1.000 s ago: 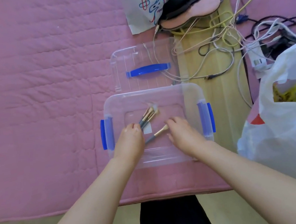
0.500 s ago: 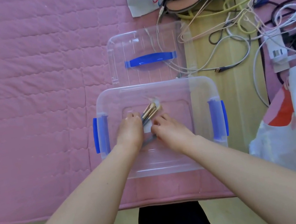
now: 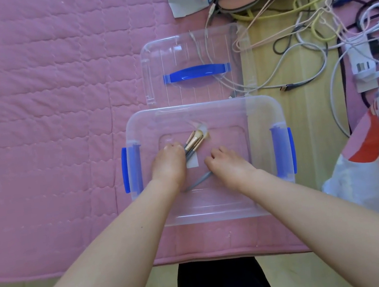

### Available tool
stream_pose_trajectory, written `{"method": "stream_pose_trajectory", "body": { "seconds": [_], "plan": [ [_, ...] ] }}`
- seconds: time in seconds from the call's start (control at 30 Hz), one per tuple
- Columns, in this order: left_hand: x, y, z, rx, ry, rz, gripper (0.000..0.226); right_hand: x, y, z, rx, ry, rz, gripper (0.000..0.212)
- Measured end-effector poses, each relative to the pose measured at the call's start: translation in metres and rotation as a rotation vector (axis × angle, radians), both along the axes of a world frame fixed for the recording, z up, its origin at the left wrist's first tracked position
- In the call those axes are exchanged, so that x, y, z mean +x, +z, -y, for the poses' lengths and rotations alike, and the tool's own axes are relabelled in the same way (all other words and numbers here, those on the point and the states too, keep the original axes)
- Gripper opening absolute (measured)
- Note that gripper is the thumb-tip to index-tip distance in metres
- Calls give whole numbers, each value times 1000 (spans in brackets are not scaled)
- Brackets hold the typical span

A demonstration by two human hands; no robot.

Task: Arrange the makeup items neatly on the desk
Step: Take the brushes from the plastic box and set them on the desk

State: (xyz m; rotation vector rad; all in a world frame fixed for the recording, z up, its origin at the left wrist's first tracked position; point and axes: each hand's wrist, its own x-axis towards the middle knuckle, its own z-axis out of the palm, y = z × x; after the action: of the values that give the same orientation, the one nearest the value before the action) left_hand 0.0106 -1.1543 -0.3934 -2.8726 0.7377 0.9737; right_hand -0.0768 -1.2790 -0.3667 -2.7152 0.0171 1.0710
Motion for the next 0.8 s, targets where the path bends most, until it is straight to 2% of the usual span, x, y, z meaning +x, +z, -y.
{"method": "stream_pose_trajectory", "body": {
  "seconds": [0.1,0.2,0.33,0.43,0.63,0.8],
  "plan": [
    [0,2,2,-5,17,-1,21,0,-2,0,-11,-2,-3,36],
    [2,8,4,-22,71,-48,13,0,-2,-1,-28,-40,98,30],
    [5,16,4,-26,159,-93,9,1,-8,-2,-83,-58,233,47],
    [4,15,4,17,94,-38,17,5,-11,-3,-102,-77,240,56],
    [-2,7,4,39,19,-10,18,3,-10,0,-105,-56,239,44],
    [-4,-1,4,76,-28,1,22,1,-10,3,-108,-62,220,49]
  ]
}}
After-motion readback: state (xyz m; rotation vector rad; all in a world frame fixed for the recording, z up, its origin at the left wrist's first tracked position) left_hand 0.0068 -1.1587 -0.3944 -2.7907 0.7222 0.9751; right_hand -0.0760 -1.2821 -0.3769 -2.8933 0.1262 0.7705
